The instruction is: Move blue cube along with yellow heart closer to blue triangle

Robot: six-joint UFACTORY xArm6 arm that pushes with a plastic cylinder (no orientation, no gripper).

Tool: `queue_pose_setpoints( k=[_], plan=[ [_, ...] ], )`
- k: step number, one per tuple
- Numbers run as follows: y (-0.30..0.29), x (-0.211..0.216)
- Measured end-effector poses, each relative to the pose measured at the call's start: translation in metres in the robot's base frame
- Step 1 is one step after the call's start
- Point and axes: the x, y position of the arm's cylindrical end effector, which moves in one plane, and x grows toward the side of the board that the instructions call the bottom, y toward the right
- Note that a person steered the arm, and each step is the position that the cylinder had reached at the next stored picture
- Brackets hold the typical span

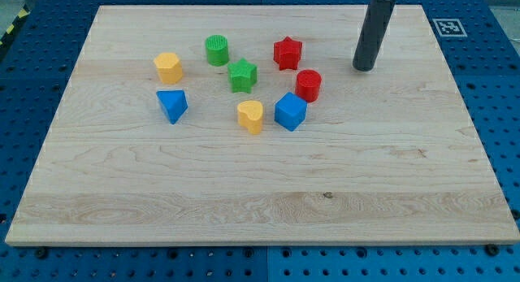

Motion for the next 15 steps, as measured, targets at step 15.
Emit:
queue_pose_setpoints(
  k=[15],
  plan=[
    [-0.194, 0.114]
  ],
)
